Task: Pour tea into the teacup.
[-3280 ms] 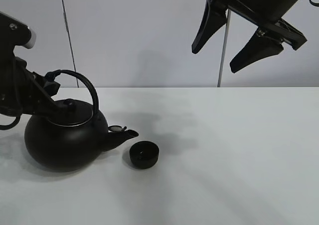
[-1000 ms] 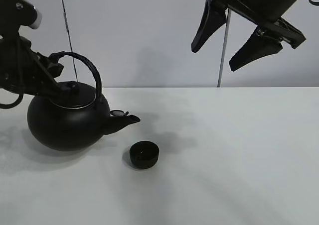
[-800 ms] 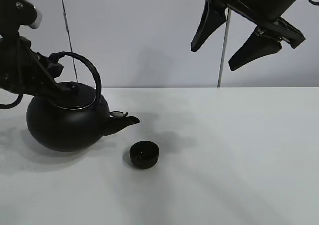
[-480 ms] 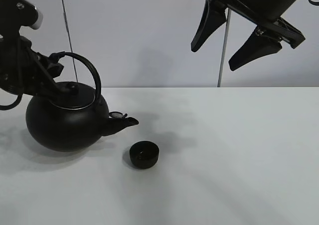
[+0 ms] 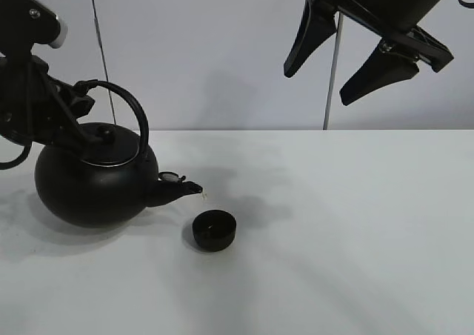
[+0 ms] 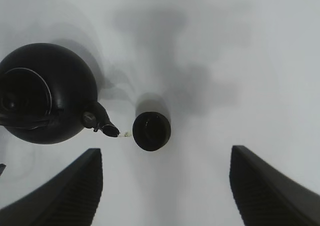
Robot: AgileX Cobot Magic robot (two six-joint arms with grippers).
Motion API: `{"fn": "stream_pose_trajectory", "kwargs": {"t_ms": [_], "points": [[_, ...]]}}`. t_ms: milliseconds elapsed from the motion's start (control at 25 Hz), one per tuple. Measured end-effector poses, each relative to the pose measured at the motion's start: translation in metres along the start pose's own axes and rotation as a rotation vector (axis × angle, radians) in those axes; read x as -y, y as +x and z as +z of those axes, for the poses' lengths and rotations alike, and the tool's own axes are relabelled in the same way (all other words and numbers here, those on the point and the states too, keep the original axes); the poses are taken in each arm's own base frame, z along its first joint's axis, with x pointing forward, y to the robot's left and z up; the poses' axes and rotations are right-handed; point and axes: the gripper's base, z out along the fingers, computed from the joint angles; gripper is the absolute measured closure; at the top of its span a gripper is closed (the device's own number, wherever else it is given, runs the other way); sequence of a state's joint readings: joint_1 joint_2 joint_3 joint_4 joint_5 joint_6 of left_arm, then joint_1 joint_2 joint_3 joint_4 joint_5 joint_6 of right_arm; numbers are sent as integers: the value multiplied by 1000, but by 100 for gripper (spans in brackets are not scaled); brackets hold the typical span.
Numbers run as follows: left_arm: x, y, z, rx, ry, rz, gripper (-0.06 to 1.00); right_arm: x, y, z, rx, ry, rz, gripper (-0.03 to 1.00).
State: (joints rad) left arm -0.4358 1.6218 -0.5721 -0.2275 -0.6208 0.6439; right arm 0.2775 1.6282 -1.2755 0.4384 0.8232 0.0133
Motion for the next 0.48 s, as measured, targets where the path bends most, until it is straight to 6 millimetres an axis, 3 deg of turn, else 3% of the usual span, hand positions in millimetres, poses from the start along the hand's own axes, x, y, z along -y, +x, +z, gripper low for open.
{"fn": "stream_pose_trajectory", "kwargs": {"t_ms": [480], "points": [[2, 2, 0, -24, 19, 49, 83, 0, 0, 0, 0, 0, 0, 47]]}}
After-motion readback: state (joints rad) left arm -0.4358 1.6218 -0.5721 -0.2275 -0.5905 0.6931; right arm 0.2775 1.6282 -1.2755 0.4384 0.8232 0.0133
